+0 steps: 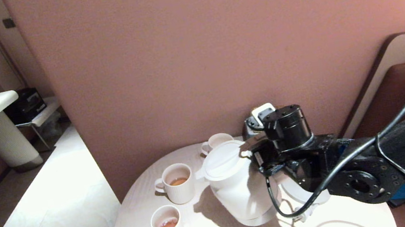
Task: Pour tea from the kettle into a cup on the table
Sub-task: Put down the kettle on the table
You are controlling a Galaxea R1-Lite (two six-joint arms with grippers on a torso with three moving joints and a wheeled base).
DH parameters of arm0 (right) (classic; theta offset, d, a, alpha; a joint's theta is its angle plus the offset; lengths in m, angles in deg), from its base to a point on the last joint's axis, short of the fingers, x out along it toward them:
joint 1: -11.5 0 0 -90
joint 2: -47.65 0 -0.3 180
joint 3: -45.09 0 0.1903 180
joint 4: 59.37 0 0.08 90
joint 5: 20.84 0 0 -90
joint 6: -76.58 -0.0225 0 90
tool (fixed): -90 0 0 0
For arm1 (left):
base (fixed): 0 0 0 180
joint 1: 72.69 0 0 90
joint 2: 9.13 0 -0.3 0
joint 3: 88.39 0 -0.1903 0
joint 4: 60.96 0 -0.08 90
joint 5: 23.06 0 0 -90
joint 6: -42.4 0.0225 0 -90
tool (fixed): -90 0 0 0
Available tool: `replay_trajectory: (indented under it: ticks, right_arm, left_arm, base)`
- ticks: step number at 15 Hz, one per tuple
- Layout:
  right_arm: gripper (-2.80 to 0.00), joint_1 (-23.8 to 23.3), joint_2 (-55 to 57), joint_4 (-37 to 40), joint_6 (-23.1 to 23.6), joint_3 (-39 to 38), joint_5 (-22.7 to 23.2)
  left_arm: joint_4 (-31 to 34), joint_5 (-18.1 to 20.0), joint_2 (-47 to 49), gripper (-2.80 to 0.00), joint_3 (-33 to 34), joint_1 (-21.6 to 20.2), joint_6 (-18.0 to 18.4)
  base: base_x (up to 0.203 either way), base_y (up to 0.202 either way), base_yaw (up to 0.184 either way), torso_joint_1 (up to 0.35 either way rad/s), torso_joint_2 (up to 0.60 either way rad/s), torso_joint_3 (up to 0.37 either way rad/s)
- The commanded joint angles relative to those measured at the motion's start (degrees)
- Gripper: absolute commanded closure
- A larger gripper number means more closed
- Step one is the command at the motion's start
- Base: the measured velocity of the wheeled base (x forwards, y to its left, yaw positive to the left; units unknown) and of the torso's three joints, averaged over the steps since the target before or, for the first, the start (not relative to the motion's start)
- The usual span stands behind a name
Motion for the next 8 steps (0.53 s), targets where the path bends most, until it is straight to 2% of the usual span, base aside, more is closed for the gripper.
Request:
replay_trajectory:
  ticks: [1, 5, 8]
  right_arm:
    - [0.00, -3.0, -3.9, -0.2, -3.1, -3.1, 0.3]
    - [0.00, -12.2, -7.5, -1.0, -8.3, -7.6, 5.0]
    - [0.00, -20.3, -7.8, -7.8, -9.3, -12.5, 11.7]
  left_arm:
    - [0.0, 0.0, 0.1, 0.00, 0.0, 0.0, 0.0]
    - [0.0, 0.1, 0.1, 0.00, 0.1, 0.0, 0.0]
    - [0.0, 0.0, 0.1, 0.00, 0.1, 0.0, 0.0]
  base:
    - [0.000, 0.000, 0.000, 0.000, 0.00, 0.000]
    - [0.000, 0.000, 0.000, 0.000, 0.00, 0.000]
    - [0.000, 0.000, 0.000, 0.000, 0.00, 0.000]
